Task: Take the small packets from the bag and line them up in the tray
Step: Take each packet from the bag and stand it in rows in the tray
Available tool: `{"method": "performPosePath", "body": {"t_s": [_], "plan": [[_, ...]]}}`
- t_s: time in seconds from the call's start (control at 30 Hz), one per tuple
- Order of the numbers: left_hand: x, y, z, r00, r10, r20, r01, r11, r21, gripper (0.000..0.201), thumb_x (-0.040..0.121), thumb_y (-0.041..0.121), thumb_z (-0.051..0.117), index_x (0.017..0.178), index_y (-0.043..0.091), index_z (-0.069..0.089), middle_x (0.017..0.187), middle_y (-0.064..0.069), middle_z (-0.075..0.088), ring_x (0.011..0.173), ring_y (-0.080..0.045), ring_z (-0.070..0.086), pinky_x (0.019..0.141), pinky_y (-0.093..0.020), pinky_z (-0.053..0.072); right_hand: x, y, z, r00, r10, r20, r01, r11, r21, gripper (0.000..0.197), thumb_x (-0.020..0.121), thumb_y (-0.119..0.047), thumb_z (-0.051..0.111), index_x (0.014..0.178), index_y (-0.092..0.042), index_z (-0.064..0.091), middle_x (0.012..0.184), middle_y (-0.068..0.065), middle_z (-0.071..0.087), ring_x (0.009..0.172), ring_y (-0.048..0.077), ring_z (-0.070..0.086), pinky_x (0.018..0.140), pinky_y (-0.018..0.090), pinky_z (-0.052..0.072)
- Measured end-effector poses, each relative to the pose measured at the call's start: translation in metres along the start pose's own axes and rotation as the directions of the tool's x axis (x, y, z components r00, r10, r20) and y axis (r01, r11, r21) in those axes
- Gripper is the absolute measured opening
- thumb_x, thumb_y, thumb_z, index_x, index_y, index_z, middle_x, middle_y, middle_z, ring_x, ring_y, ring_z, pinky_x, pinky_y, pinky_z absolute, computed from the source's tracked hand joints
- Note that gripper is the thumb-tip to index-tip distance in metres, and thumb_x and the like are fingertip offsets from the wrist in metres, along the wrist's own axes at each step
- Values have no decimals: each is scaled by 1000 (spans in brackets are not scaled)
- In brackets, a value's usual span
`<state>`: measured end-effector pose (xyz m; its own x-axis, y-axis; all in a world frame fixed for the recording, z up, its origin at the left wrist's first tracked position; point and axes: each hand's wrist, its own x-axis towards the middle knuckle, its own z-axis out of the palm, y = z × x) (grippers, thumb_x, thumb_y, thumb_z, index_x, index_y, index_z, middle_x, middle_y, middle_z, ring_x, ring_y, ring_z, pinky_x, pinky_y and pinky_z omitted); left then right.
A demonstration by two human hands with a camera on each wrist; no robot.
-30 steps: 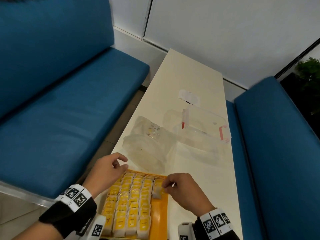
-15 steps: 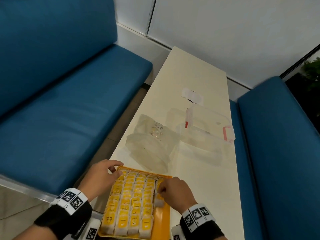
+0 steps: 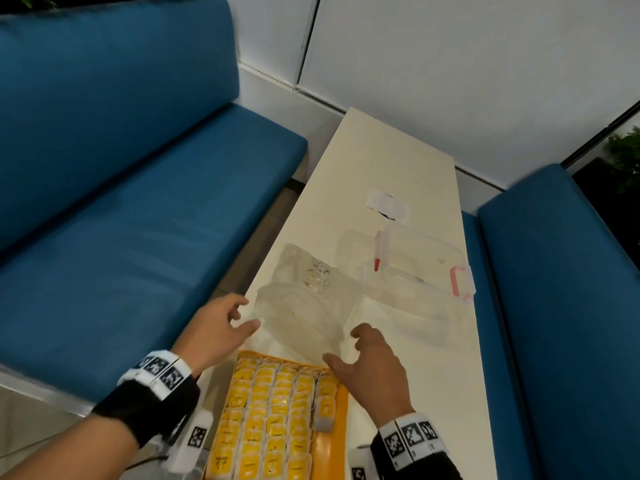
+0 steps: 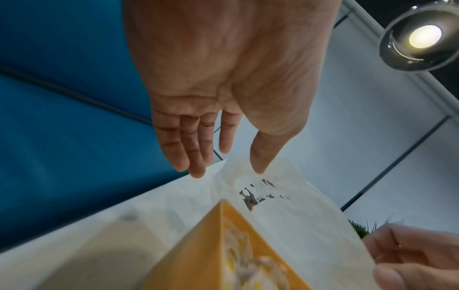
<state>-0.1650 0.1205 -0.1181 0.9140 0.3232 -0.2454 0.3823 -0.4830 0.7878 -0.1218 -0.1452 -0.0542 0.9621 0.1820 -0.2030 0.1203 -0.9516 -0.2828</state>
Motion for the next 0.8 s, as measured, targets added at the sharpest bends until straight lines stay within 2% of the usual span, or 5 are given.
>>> {"method": "performPosePath", "body": {"t_s": [0.17,0.33,0.5,0.6,0.8], "plan": [[47,21,7,992,90,91,-105,980,169,40,88,47,73,125,35,66,110,12,64,91,-11,64,81,-28,53,37,-11,18,988,126,92,-135,985,109,47,85,-30,67,124,-18,46,114,5,65,101,26,65,79,34,54],[60,34,-6,995,84,-47,-85,996,-10,24,97,34,64,78,23,74,67,4,72,65,-12,68,65,-30,54,56,-31,-25,966,100,-237,23,884,467,24,83,-2,60,102,-18,56,80,-2,63,72,18,61,63,24,45],[47,48,-26,989,55,-135,-71,990,-119,20,89,43,74,93,28,63,83,9,67,70,-6,64,62,-24,45,69,-60,-66,874,-21,-486,274,846,457,22,84,-1,59,97,-19,61,88,-4,62,76,10,59,68,13,44],[23,67,-39,893,268,-362,-331,935,-124,24,88,34,76,75,24,58,66,6,60,60,-10,54,54,-21,41,68,-73,-65,828,-116,-548,357,863,357,18,84,1,62,93,-14,66,89,-3,60,75,9,54,72,18,43],[16,104,-31,868,496,15,-496,868,-20,23,104,27,51,113,24,72,104,16,70,99,-2,63,88,-23,50,55,-99,-59,727,-361,-584,554,811,188,23,80,6,64,96,-9,71,92,2,60,81,0,49,78,-2,35]]}}
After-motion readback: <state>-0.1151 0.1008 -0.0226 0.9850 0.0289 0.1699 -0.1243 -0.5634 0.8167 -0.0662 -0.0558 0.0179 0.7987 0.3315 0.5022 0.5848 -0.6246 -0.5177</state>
